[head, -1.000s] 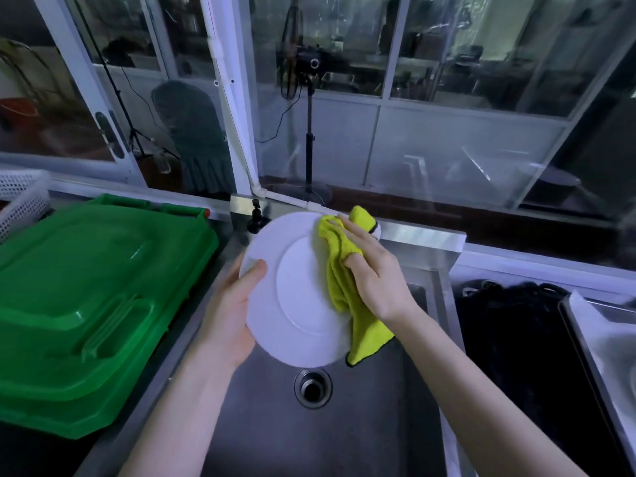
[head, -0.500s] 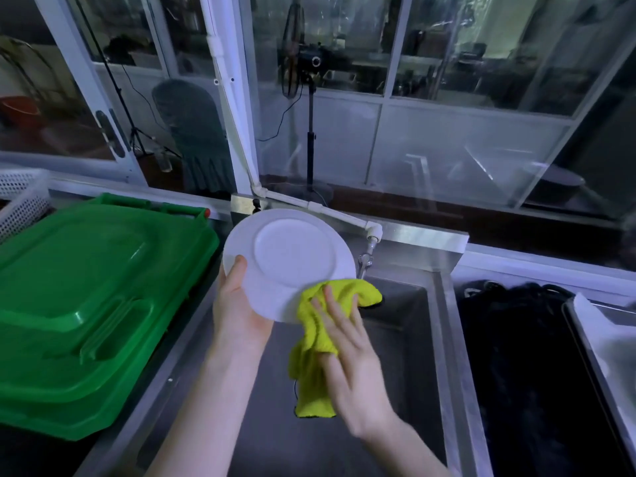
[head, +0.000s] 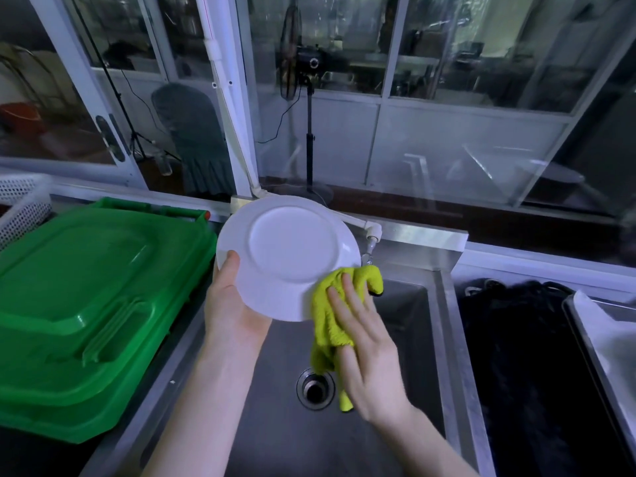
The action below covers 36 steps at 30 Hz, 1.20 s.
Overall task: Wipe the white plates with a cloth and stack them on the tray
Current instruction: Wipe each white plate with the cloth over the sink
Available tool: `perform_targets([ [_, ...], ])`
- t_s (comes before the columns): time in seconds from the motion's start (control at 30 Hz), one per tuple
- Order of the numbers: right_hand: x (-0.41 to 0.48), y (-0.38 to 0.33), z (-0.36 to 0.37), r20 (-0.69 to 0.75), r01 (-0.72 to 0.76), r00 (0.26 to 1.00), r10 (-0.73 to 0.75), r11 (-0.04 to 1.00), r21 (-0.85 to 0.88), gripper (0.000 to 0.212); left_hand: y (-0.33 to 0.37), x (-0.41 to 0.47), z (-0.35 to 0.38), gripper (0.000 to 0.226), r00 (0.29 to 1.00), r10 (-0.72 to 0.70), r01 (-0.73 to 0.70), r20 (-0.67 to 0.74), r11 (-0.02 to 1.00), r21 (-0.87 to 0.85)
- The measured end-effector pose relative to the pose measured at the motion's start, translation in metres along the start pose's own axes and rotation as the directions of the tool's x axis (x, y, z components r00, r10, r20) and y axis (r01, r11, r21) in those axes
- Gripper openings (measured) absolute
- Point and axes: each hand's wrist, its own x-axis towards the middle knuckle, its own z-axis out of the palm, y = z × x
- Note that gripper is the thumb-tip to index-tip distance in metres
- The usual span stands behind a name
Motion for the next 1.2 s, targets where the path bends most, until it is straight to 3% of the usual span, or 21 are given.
perform_targets([
  [0.13, 0.005, -0.02, 0.016, 0.127, 0.209, 0.972, -0.198, 0.975, -0.075, 0.055, -0.011, -0.011, 0.009, 0.036, 0.992, -0.095, 0.099, -0.08, 0.994, 0.038],
  [0.27, 0.023, -0.027, 0.018, 0.206, 0.249, 0.953, -0.224, 0.963, -0.106, 0.058, -0.017, -0.017, 0.001, 0.041, 0.988, -0.146, 0.152, -0.051, 0.977, 0.147],
  [0.37, 0.006, -0.012, 0.013, 0.248, 0.299, 0.933, -0.26, 0.944, -0.137, 0.062, -0.01, -0.012, -0.004, 0.042, 0.99, -0.132, 0.135, -0.042, 0.988, 0.071],
  [0.57, 0.004, 0.014, -0.002, 0.055, 0.042, 0.997, -0.045, 0.997, 0.06, 0.056, -0.005, -0.009, -0.014, 0.036, 0.996, -0.051, 0.046, 0.069, 0.996, 0.074],
  [0.77, 0.058, 0.026, -0.033, 0.022, -0.264, 0.963, 0.27, 0.922, 0.283, 0.059, -0.006, -0.018, -0.016, 0.034, 0.982, -0.122, 0.098, 0.14, 0.981, 0.17],
  [0.83, 0.075, 0.022, -0.042, 0.081, -0.283, 0.959, 0.271, 0.93, 0.234, 0.059, -0.009, -0.022, -0.015, 0.042, 0.972, -0.156, 0.117, 0.174, 0.969, 0.215],
  [0.9, 0.086, 0.011, -0.042, 0.178, -0.207, 0.966, 0.186, 0.972, 0.108, 0.059, -0.012, -0.025, -0.01, 0.052, 0.956, -0.21, 0.152, 0.205, 0.952, 0.266],
  [0.97, 0.091, 0.002, -0.037, 0.253, -0.098, 0.964, 0.087, 0.995, 0.032, 0.059, -0.016, -0.027, -0.006, 0.05, 0.933, -0.263, 0.18, 0.247, 0.933, 0.313],
  [1.07, 0.094, 0.003, -0.034, 0.278, -0.051, 0.96, 0.028, 0.996, 0.074, 0.056, -0.018, -0.027, -0.005, 0.041, 0.922, -0.269, 0.173, 0.277, 0.93, 0.325],
  [1.2, 0.084, 0.027, -0.045, 0.129, -0.314, 0.949, 0.289, 0.91, 0.27, 0.049, -0.016, -0.024, -0.009, 0.043, 0.96, -0.197, 0.14, 0.196, 0.952, 0.271],
])
